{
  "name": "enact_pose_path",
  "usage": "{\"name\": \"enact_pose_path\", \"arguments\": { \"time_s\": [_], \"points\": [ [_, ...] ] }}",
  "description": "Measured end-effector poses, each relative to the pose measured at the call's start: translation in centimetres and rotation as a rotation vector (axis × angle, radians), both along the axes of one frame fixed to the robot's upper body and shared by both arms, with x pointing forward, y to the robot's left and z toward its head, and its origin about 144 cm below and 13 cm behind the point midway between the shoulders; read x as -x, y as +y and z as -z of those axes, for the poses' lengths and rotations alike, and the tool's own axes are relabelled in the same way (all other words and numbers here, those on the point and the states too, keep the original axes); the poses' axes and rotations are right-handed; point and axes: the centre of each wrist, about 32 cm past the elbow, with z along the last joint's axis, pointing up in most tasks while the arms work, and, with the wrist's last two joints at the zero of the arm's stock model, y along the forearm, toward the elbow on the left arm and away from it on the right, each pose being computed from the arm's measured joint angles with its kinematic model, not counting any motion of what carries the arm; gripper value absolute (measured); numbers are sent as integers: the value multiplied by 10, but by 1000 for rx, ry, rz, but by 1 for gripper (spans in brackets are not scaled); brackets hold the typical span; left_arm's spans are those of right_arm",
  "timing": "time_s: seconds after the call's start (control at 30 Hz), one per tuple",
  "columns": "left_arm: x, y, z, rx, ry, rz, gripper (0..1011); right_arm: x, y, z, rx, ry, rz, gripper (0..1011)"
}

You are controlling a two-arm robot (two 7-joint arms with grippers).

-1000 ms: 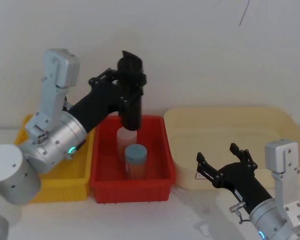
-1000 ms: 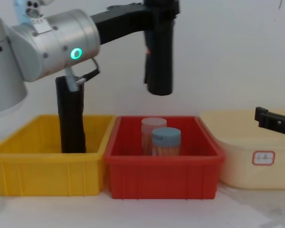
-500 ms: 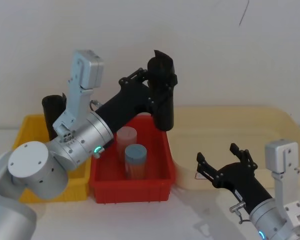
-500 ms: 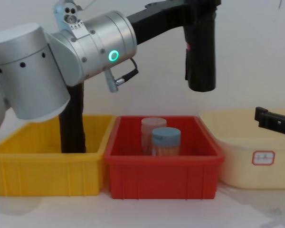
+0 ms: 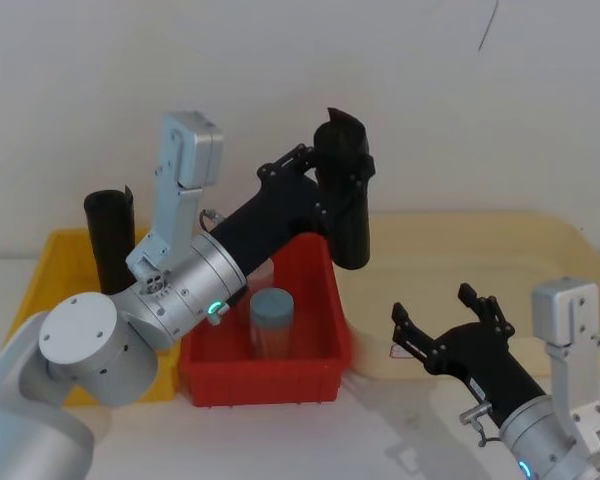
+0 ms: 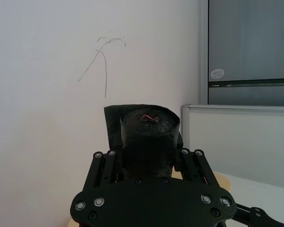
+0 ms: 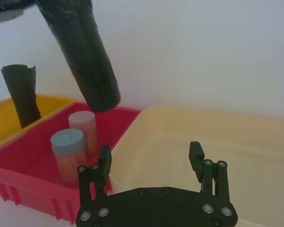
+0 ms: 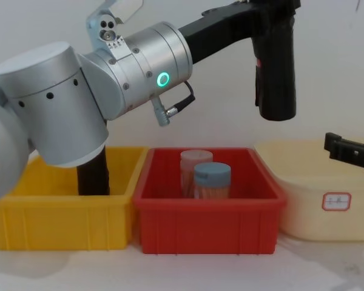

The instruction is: Pick up the garbage bag with the one hand and transfer it to the other hand.

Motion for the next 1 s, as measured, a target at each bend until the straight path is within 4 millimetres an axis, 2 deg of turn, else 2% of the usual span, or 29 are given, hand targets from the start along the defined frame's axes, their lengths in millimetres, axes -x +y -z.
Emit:
{"name": "enact_pose_path", "arguments": {
  "time_s": [0.6,1.0],
  "points": [
    [2,-6,5,18,8,13,554,1,3,-7,-1,-43,-50,1001],
    [2,-7,6,22,10,16,554,-4,14,-10,-6,-69,-78,1001]
  ]
}}
